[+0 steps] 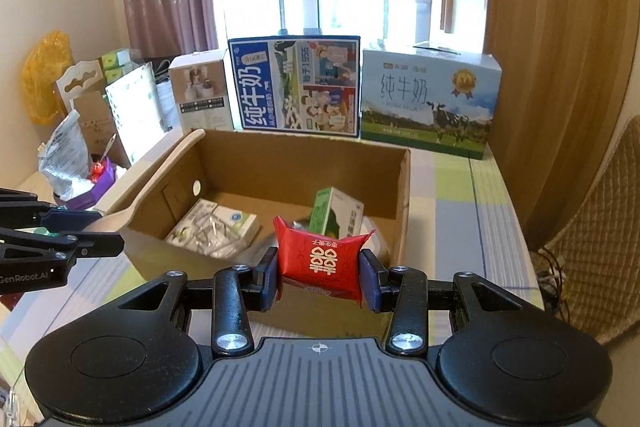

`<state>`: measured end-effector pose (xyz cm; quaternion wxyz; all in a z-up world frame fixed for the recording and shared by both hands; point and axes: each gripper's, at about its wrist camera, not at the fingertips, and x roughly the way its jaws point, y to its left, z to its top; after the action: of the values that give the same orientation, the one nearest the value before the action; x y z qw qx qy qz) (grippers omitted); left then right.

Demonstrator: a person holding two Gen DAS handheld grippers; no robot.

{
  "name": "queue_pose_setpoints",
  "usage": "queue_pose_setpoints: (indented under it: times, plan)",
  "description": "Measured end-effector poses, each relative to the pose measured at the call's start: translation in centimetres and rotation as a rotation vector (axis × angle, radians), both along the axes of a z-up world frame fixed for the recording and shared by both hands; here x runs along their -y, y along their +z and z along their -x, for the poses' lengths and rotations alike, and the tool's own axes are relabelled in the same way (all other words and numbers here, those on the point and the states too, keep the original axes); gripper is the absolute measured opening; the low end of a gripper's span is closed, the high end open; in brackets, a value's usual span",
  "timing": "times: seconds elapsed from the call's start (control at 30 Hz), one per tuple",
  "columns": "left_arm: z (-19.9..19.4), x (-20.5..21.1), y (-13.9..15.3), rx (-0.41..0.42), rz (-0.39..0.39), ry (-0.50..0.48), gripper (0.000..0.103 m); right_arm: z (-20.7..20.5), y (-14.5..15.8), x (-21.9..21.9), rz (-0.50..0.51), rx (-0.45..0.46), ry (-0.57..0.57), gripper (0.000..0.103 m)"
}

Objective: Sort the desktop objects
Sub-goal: 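Carry the spoon with the left tool while the right tool carries the candy to the cardboard box, then open the left tool to drop the spoon while the right tool drops the candy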

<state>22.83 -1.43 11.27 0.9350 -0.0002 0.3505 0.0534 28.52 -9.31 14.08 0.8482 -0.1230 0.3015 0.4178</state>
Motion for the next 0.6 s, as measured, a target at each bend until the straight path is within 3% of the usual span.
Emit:
queue_pose_setpoints:
  times: [0.6]
  plan:
    - [-6.5,-3.0,-0.2,0.008,0.025,0.014,0.028,-4.0,-1.0,-5.5,-0.015,-0.024,0.024,0.039]
